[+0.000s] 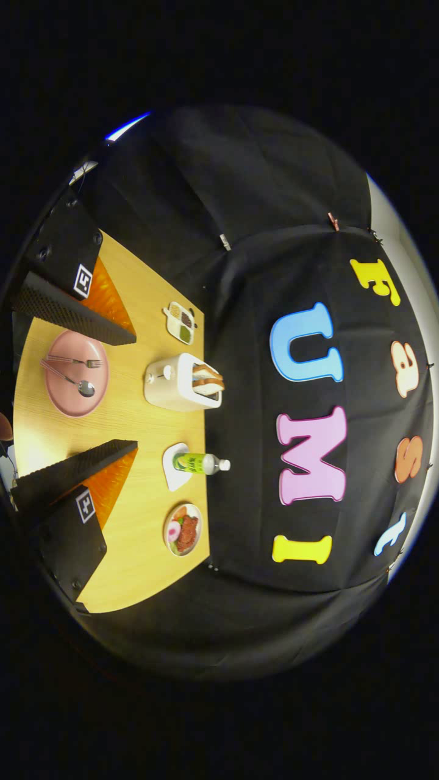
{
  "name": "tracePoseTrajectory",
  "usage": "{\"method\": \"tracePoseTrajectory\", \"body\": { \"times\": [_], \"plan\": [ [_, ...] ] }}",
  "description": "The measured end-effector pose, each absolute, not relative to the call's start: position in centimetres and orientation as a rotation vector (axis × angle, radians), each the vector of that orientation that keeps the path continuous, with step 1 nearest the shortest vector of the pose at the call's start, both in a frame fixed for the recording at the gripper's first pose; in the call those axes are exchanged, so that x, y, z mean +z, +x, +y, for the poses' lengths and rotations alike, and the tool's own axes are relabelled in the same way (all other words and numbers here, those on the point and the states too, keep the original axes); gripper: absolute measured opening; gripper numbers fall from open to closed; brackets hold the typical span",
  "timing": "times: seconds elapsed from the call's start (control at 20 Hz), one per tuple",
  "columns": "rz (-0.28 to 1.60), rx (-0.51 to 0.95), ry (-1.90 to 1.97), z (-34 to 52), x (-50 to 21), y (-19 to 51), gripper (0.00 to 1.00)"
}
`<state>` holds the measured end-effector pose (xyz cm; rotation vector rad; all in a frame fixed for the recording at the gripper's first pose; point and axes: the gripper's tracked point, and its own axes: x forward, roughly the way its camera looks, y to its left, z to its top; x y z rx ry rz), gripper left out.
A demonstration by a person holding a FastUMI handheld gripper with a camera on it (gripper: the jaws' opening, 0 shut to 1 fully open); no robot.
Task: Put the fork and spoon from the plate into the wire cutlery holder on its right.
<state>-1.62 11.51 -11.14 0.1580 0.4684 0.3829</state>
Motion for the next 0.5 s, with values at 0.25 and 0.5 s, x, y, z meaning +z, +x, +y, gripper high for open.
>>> {"method": "tracePoseTrajectory", "body": {
  "times": [0.25,0.5],
  "plan": [
    [0.696,0.473,0.058,14.8,-19.7,-3.8,0.94],
    [0.879,0.492,0.005,16.8,-27.2,-4.1,0.86]
  ]
}}
